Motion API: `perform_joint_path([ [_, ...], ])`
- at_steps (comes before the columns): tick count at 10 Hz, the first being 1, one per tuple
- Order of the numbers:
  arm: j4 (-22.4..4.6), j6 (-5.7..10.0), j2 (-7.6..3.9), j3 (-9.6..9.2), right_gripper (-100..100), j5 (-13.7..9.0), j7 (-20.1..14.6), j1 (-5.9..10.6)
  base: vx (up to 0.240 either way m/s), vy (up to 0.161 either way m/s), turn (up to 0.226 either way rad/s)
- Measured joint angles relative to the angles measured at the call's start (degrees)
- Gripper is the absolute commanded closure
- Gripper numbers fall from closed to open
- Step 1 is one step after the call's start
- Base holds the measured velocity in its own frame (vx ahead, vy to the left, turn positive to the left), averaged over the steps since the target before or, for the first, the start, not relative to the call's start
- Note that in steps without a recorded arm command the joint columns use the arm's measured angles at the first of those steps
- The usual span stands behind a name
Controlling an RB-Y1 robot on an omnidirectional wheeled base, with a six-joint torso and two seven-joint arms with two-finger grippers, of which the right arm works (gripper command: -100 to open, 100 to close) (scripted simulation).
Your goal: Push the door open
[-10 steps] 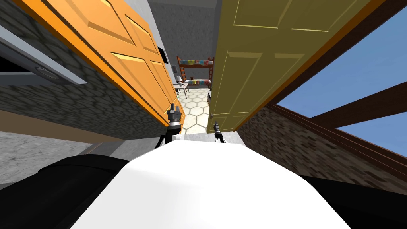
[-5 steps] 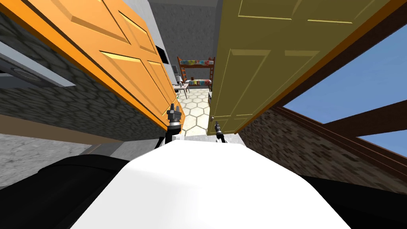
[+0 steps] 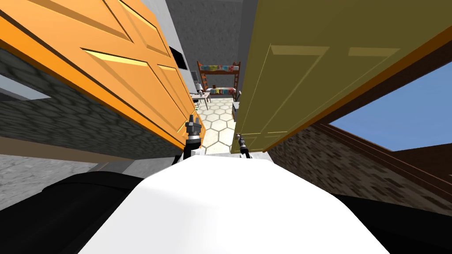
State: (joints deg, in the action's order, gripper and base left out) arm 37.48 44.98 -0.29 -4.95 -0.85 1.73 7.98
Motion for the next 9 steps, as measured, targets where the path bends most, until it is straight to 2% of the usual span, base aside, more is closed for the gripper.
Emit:
perform_joint_path([
  [1,0.66,-0.13,0.85,-0.02,-100,0.02,-0.12,-0.47,0.078,0.016,-0.011],
  [2,0.81,-0.1,0.95,-0.05,100,0.03,-0.15,-0.59,-0.017,-0.001,0.008],
  [8,0.58,-0.25,0.86,-0.06,100,0.04,-0.08,-0.52,0.003,0.007,-0.001],
  [9,-1.16,0.41,0.52,0.29,100,-0.18,-0.01,0.22,0.111,0.056,-0.03],
])
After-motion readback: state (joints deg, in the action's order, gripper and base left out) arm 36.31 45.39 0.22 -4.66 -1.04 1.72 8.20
